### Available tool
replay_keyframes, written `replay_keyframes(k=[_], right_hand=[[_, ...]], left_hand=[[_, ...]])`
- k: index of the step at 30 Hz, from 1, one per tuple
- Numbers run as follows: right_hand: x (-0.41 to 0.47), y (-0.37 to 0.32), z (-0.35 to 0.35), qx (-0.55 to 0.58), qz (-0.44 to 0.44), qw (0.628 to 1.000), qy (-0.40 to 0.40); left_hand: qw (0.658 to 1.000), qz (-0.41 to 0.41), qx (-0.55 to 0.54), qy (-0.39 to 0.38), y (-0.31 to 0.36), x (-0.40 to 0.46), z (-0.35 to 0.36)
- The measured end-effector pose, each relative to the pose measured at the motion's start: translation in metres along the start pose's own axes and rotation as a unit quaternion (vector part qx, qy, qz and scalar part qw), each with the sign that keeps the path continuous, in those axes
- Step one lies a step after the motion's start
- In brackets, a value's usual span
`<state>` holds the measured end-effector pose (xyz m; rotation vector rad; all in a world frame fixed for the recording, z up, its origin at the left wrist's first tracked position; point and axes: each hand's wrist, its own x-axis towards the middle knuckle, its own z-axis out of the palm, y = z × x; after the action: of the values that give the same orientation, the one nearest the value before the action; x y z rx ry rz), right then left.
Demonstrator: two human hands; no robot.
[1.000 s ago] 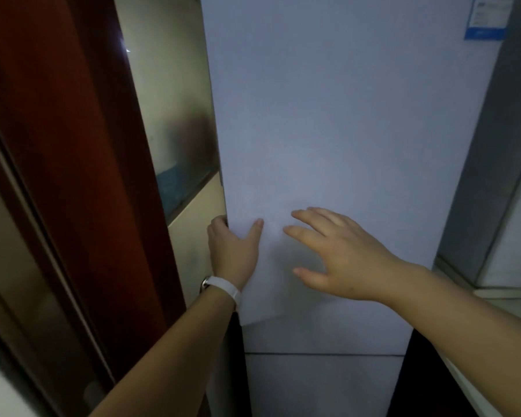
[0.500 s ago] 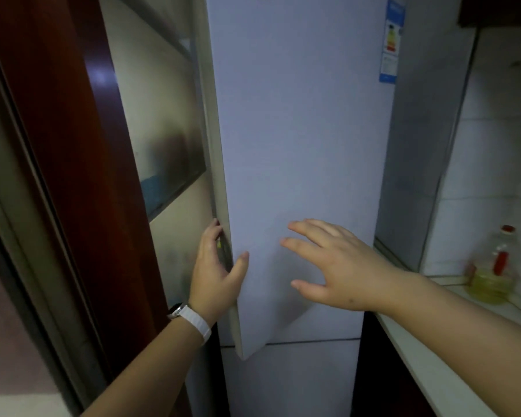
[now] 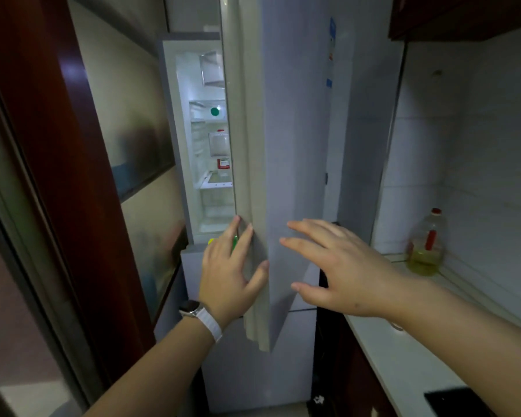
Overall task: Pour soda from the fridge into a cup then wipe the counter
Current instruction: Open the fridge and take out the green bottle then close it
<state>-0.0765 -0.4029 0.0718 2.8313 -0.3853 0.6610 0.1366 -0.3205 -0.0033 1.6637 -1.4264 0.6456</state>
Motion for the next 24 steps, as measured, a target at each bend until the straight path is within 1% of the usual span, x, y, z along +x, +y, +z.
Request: replay_keyframes(k=[7,13,18,24], right_hand=[[-0.043,0.005,-0.028,0.001,0.048,0.999,-0.001],[-0.073,0.017,-0.047,-0.014,0.096,0.995,0.013],[-0.096,0.023,-0.055,-0.030,0.132,0.991,0.013],[-0.127,0.034,-0.067,-0.053,0.181,0.982,-0.013]], left_hand=[[0.995,0.091,0.018,-0.019,0.041,0.006,0.013],[0.983,0.179,0.017,-0.044,0.073,0.018,0.038],[0.973,0.214,0.061,-0.057,0.101,0.026,0.063],[0.958,0.271,0.066,-0.062,0.135,0.036,0.094]])
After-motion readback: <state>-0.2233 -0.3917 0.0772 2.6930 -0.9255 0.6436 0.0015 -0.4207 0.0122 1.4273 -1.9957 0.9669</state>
